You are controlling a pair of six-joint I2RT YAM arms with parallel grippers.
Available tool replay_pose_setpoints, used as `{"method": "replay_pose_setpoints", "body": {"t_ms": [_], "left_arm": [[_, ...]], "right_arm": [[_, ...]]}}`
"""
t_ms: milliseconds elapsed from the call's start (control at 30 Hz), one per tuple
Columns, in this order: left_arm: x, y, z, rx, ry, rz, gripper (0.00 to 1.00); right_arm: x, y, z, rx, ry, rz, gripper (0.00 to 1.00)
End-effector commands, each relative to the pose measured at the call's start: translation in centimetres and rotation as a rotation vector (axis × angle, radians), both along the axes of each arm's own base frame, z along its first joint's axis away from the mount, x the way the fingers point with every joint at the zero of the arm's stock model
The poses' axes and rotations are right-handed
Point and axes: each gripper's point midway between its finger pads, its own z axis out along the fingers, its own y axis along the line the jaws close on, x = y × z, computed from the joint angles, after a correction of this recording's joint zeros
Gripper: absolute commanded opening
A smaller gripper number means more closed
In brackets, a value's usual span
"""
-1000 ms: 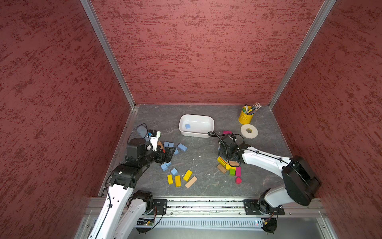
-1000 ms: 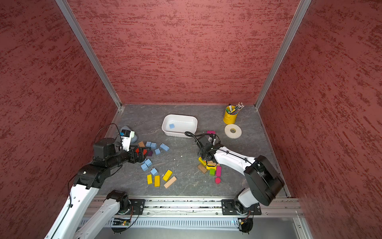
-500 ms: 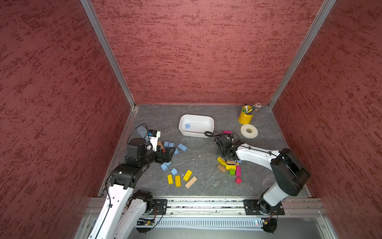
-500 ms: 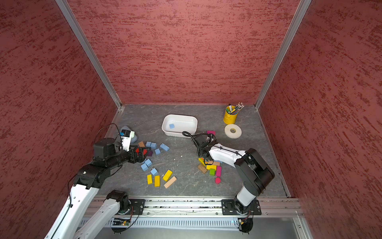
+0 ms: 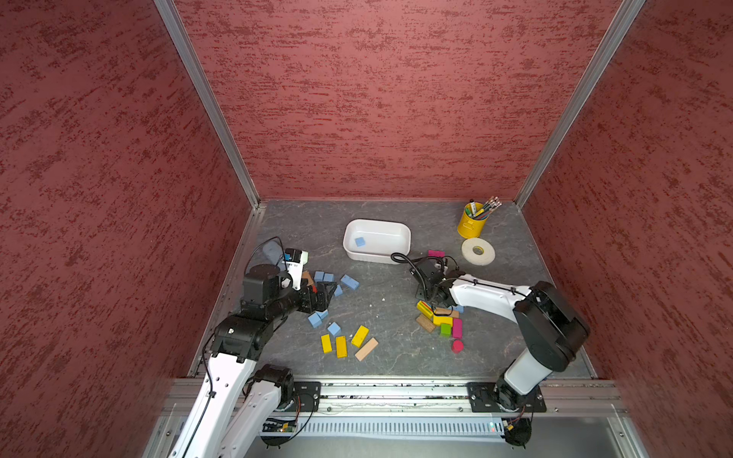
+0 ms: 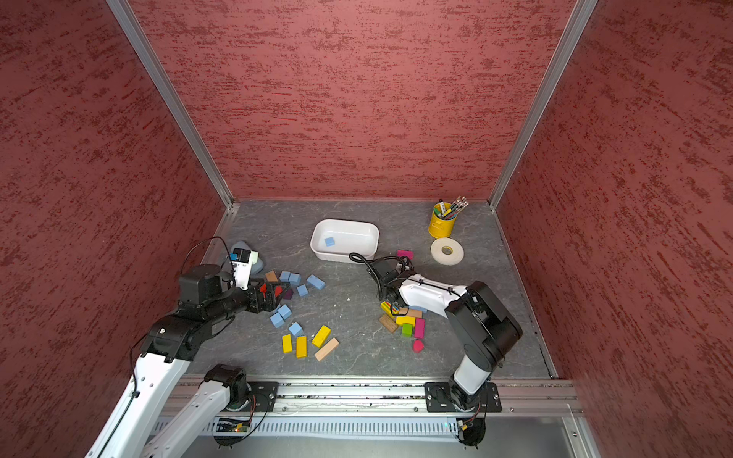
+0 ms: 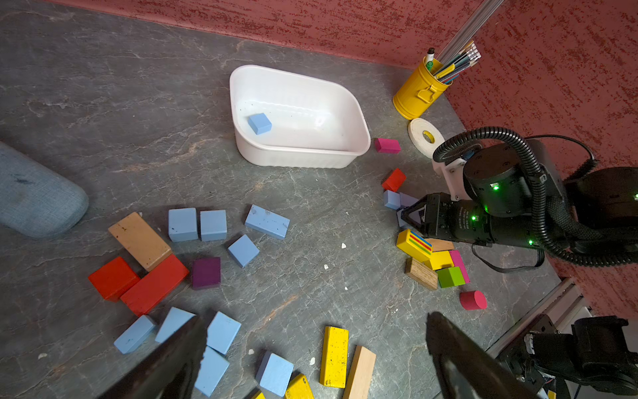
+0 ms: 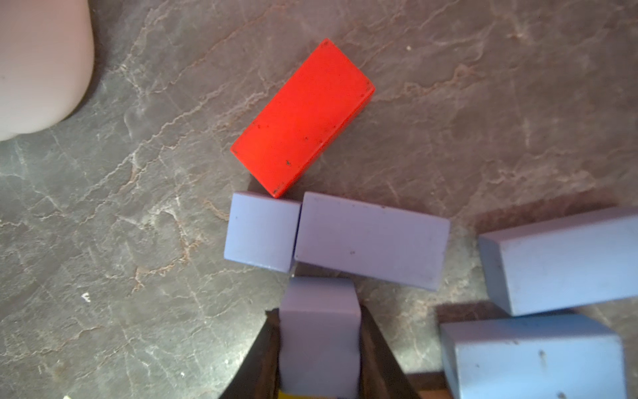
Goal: Pick out the blue building blocks
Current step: Pick up the building block from the center of the board, then place the building block in the storage box.
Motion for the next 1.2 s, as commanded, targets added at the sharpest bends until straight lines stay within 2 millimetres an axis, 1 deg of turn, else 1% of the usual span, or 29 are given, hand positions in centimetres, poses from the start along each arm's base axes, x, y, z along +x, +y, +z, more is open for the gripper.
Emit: {"method": "replay_pose_setpoints", "body": {"t_ms": [0, 133, 300, 433, 667, 800, 900, 1067, 1167], "left_arm": [[-0.1, 0.1, 0.1, 0.001, -0.005, -0.003, 1.0], [-0.2, 0.1, 0.1, 0.001, -0.006, -0.003, 1.0], [-0.2, 0.1, 0.2, 0.0, -0.007, -0.002, 0.99], [-0.2, 0.1, 0.2, -0.001, -0.01, -0.003, 0.99], [-0.2, 0.1, 0.3, -0.002, -0.013, -0.003, 1.0], [-0.2, 0.1, 0.2, 0.0, -0.01, -0.001, 1.0], [-0.1, 0.2, 0.1, 0.004, -0.007, 0.004, 1.0], [0.2, 0.3, -0.2, 0.006, 0.004, 0.011, 1.0], [0.3, 0.4, -0.5, 0.009, 0.014, 0.012, 0.99]], "right_arm": [[0.6, 0.0, 0.9, -0.011, -0.028, -0.017, 0.24], [1.1, 0.5, 2.3, 0.018, -0.061, 0.004, 0.18], [1.9, 1.3, 4.6, 0.041, -0.112, 0.041, 0.16], [2.9, 2.6, 6.8, 0.075, -0.147, 0.091, 0.15], [5.7, 5.1, 11.3, 0.116, -0.245, 0.157, 0.13], [7.4, 6.6, 13.3, 0.123, -0.284, 0.187, 0.13], [8.7, 7.7, 14.0, 0.114, -0.29, 0.207, 0.13], [10.7, 9.3, 13.6, 0.073, -0.262, 0.246, 0.13], [12.1, 9.9, 13.5, 0.029, -0.257, 0.258, 0.13]]}}
